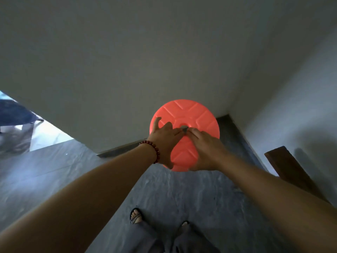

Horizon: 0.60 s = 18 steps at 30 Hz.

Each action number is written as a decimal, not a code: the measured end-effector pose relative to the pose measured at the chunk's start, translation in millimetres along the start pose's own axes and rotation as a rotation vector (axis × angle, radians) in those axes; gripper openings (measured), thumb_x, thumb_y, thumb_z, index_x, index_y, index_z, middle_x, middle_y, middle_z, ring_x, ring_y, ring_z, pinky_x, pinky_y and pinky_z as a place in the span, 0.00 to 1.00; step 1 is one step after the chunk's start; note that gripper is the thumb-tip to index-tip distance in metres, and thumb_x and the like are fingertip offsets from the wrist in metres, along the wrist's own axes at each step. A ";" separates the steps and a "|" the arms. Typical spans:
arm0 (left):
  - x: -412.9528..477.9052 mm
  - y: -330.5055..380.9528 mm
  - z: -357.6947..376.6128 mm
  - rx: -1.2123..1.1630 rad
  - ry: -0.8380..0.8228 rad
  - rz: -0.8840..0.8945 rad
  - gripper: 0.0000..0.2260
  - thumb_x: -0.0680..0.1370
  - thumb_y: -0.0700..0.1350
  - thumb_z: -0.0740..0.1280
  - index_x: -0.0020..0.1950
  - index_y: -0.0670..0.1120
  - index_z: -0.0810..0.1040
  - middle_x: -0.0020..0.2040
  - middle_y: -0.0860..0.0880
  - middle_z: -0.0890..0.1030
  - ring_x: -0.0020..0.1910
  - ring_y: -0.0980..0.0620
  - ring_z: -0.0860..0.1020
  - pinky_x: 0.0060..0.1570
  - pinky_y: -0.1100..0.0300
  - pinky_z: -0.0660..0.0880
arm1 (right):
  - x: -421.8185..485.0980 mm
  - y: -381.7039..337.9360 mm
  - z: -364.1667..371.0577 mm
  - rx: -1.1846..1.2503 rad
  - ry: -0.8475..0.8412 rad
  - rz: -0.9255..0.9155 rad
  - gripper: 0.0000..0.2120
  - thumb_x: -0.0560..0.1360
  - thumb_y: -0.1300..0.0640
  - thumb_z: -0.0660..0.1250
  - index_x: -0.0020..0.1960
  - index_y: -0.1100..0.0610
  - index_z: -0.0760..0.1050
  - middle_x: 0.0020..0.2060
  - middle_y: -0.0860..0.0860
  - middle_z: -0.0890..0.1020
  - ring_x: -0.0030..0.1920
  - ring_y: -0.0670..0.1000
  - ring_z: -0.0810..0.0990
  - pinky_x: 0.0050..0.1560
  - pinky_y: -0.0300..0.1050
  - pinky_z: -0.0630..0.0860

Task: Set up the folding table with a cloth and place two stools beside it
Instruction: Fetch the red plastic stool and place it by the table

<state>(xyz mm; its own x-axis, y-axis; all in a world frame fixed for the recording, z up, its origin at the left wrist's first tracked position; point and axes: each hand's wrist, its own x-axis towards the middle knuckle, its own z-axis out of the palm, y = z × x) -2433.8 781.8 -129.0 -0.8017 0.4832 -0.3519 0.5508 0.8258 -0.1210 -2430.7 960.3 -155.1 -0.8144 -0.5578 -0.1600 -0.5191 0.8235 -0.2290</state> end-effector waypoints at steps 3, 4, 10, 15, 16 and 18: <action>-30.8 -19.9 23.2 0.035 0.042 -0.087 0.54 0.54 0.66 0.74 0.73 0.49 0.56 0.69 0.54 0.67 0.64 0.45 0.65 0.65 0.34 0.42 | 18.5 -31.5 6.5 -0.009 -0.022 -0.063 0.57 0.54 0.33 0.74 0.74 0.55 0.55 0.70 0.49 0.61 0.62 0.54 0.71 0.55 0.51 0.74; -40.3 -28.2 31.5 0.021 0.051 -0.117 0.53 0.54 0.66 0.74 0.73 0.50 0.56 0.68 0.54 0.68 0.64 0.45 0.65 0.65 0.34 0.42 | 25.7 -42.9 8.3 -0.016 -0.032 -0.086 0.57 0.54 0.33 0.74 0.74 0.55 0.55 0.71 0.49 0.61 0.63 0.54 0.71 0.55 0.51 0.74; -105.1 -84.7 63.1 -0.028 0.043 -0.243 0.52 0.54 0.67 0.73 0.73 0.51 0.58 0.67 0.55 0.68 0.64 0.46 0.65 0.65 0.34 0.43 | 70.2 -121.0 21.2 -0.061 -0.057 -0.201 0.58 0.51 0.37 0.77 0.73 0.54 0.54 0.71 0.47 0.59 0.61 0.55 0.72 0.56 0.49 0.73; -168.6 -137.0 98.1 -0.065 0.059 -0.303 0.49 0.54 0.66 0.72 0.72 0.53 0.60 0.67 0.57 0.69 0.63 0.47 0.66 0.64 0.35 0.42 | 104.1 -199.7 34.3 -0.089 -0.098 -0.268 0.59 0.52 0.36 0.76 0.74 0.54 0.52 0.71 0.47 0.58 0.62 0.55 0.71 0.57 0.50 0.74; -182.0 -149.9 104.7 -0.069 0.061 -0.314 0.49 0.54 0.67 0.72 0.71 0.53 0.60 0.66 0.57 0.70 0.63 0.47 0.66 0.65 0.34 0.42 | 112.0 -217.0 36.2 -0.091 -0.110 -0.284 0.59 0.52 0.36 0.76 0.74 0.55 0.52 0.71 0.47 0.57 0.63 0.55 0.70 0.57 0.51 0.74; -211.4 -176.7 118.9 -0.068 0.074 -0.334 0.48 0.55 0.69 0.70 0.71 0.54 0.61 0.66 0.58 0.71 0.62 0.47 0.67 0.65 0.35 0.42 | 129.6 -253.4 41.2 -0.105 -0.124 -0.324 0.59 0.53 0.37 0.76 0.74 0.55 0.51 0.72 0.47 0.56 0.64 0.55 0.69 0.58 0.51 0.74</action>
<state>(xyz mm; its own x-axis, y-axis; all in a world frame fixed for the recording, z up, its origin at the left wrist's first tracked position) -2334.1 499.2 -143.6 -0.9510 0.2010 -0.2348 0.2408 0.9582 -0.1548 -2394.0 675.1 -157.4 -0.5687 -0.7947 -0.2122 -0.7743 0.6043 -0.1879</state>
